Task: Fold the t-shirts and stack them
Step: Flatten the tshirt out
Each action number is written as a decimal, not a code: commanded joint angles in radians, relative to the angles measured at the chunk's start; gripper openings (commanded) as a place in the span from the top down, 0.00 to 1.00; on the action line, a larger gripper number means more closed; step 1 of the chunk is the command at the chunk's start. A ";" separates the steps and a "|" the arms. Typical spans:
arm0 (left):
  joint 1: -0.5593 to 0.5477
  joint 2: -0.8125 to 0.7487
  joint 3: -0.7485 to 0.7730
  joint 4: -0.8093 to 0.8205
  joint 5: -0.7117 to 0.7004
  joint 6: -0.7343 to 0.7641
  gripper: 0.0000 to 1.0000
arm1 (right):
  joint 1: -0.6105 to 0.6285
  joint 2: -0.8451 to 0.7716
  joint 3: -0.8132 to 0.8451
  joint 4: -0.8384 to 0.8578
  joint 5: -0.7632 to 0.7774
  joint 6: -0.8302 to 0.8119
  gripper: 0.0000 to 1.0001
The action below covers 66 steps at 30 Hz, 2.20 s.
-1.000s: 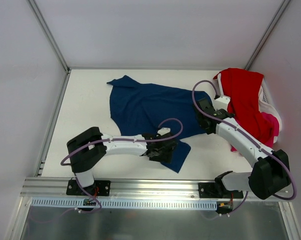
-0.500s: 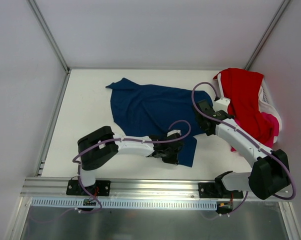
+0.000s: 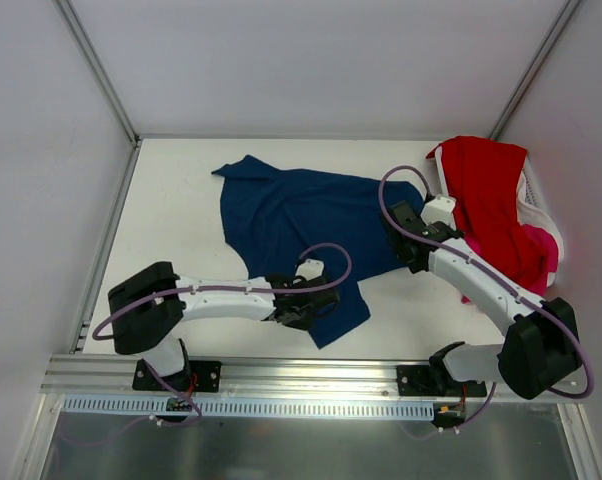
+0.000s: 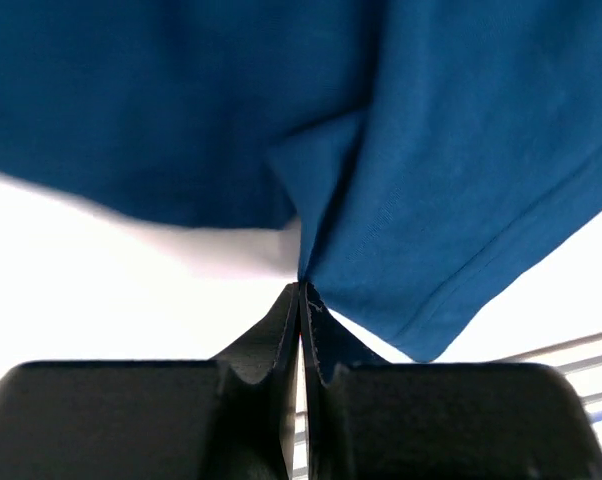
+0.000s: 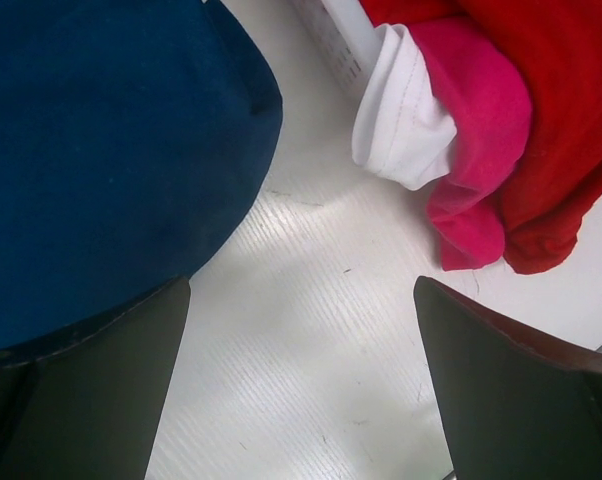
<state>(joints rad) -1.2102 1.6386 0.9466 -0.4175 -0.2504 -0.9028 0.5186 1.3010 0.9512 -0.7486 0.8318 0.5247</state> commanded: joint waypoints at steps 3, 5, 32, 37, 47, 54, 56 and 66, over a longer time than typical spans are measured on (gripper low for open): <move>0.006 -0.180 -0.028 -0.234 -0.196 0.030 1.00 | 0.043 0.006 0.029 -0.017 0.020 0.037 0.00; 0.020 -0.264 -0.042 -0.260 -0.231 0.033 1.00 | 0.066 0.012 0.038 -0.021 0.023 0.044 0.01; 0.485 -0.740 -0.147 -0.440 -0.447 0.136 1.00 | 0.291 -0.146 -0.261 0.153 -0.469 0.068 0.01; 0.532 -0.872 -0.164 -0.445 -0.460 0.110 1.00 | 0.161 -0.149 -0.348 0.327 -0.623 -0.003 0.01; 0.532 -0.904 -0.190 -0.449 -0.432 0.099 1.00 | -0.041 -0.008 -0.313 0.420 -0.717 -0.063 0.01; 0.532 -0.867 -0.189 -0.449 -0.441 0.094 1.00 | -0.146 -0.052 -0.388 0.373 -0.620 -0.035 0.01; 0.532 -0.852 -0.189 -0.449 -0.443 0.093 1.00 | -0.189 -0.091 -0.420 0.385 -0.615 -0.020 0.00; 0.532 -0.833 -0.189 -0.448 -0.451 0.090 1.00 | -0.253 -0.218 -0.519 0.416 -0.576 0.090 0.00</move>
<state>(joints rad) -0.6853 0.8074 0.7605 -0.8520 -0.6651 -0.7998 0.2882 1.1095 0.4854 -0.2840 0.2302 0.5514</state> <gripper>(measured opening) 0.005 0.993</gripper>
